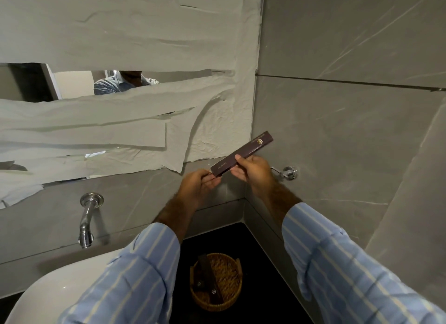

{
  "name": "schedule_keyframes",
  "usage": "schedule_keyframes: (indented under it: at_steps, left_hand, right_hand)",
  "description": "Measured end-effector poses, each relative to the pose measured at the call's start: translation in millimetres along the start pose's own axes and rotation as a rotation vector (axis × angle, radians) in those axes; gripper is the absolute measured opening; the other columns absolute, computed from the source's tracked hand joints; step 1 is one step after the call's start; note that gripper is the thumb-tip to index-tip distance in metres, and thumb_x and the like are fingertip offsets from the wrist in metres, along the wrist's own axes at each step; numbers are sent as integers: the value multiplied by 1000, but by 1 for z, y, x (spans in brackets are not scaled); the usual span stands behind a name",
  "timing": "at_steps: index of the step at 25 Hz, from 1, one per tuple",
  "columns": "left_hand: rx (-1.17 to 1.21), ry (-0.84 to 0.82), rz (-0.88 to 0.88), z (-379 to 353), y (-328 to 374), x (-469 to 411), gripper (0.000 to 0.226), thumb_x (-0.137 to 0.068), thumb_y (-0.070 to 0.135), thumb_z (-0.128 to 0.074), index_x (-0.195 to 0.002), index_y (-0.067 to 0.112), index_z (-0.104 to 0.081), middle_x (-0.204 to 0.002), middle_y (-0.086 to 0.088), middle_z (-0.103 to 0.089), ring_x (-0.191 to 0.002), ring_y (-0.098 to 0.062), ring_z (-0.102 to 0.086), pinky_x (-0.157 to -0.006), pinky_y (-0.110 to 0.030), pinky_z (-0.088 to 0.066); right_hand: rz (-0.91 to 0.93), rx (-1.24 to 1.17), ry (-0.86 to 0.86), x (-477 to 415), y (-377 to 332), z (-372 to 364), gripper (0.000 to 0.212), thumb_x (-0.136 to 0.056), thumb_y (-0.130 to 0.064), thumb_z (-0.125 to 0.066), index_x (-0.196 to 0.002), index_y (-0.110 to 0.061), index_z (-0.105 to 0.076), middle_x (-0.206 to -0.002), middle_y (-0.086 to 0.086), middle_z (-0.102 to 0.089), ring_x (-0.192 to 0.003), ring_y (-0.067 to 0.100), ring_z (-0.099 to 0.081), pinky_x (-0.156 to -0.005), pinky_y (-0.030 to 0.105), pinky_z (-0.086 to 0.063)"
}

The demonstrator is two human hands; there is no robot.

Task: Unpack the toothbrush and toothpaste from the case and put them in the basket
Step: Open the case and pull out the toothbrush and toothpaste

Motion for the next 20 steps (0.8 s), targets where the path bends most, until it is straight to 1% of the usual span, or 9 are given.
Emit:
schedule_keyframes:
  at_steps: [1, 3, 5, 9, 11, 13, 15, 17, 20]
  left_hand:
    - [89, -7, 20, -3, -4, 1, 19, -97, 6, -47, -93, -7, -59, -76, -22, -76, -66, -27, -76, -65, -32, -65]
    - [243, -20, 19, -4, -9, 2, 13, -96, 6, -47, -92, -4, -56, -91, -25, -71, -78, -29, -74, -74, -38, -64]
    - [305, -70, -22, -6, -12, 6, 10, -93, 4, -51, -100, -1, -56, -105, -20, -64, -91, -28, -70, -85, -40, -61]
    - [225, -178, -73, -17, -16, 9, 28, -94, 20, -59, -114, 1, -59, -115, -15, -66, -99, -21, -73, -92, -33, -57]
    - [158, -252, -88, -26, -14, 14, 40, -93, 28, -63, -122, 1, -58, -119, -11, -67, -108, -19, -70, -94, -30, -55]
    - [125, -274, -90, -29, -14, 15, 41, -95, 26, -63, -125, -2, -57, -117, -12, -67, -110, -20, -68, -96, -31, -55]
    - [80, -245, -105, -31, -14, 13, 32, -97, 17, -61, -117, -7, -60, -106, -16, -67, -99, -21, -70, -91, -31, -57]
    - [47, -237, -99, -35, -16, 11, 19, -97, 10, -60, -101, -8, -64, -93, -17, -69, -85, -20, -73, -78, -28, -61]
    - [-86, -231, -104, -37, -19, 11, 22, -96, 10, -61, -104, -9, -67, -92, -17, -70, -80, -21, -71, -68, -26, -61]
  right_hand:
    - [51, 88, -1, -1, -10, -5, 14, -94, -13, -63, -100, -1, -62, -104, 21, -70, -82, 23, -71, -82, 34, -61]
    - [118, 243, -15, -5, -28, -15, 20, -92, -16, -65, -106, 0, -65, -99, 18, -71, -76, 19, -69, -75, 30, -61]
    - [124, 323, -37, -9, -40, -22, 21, -91, -17, -67, -106, -3, -65, -101, 17, -72, -79, 21, -70, -78, 34, -62]
    - [138, 333, 23, -19, -52, -18, 19, -92, -20, -65, -103, -5, -64, -101, 17, -72, -72, 20, -69, -79, 41, -62]
    - [134, 310, 30, -23, -53, -13, 19, -93, -22, -63, -103, -6, -64, -98, 13, -73, -70, 17, -69, -74, 37, -63]
    - [92, 297, -36, -23, -49, -14, 11, -94, -23, -62, -91, -13, -64, -90, 7, -71, -68, 13, -68, -67, 32, -63]
    - [75, 283, -38, -23, -45, -12, 13, -95, -22, -61, -84, -15, -62, -84, 4, -70, -64, 11, -68, -63, 30, -63]
    - [82, 256, 4, -25, -44, -5, 15, -95, -20, -61, -81, -15, -60, -80, 5, -69, -57, 10, -68, -62, 30, -63]
    - [94, 244, 37, -26, -45, 1, 20, -95, -19, -61, -76, -16, -56, -78, 6, -70, -52, 8, -68, -57, 30, -63]
Point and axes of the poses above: each hand's wrist, its own x-axis away from the middle knuckle, its own z-axis out of the back of the hand, y = z × x, the point moved 9 cm from there along -x, towards the middle knuckle
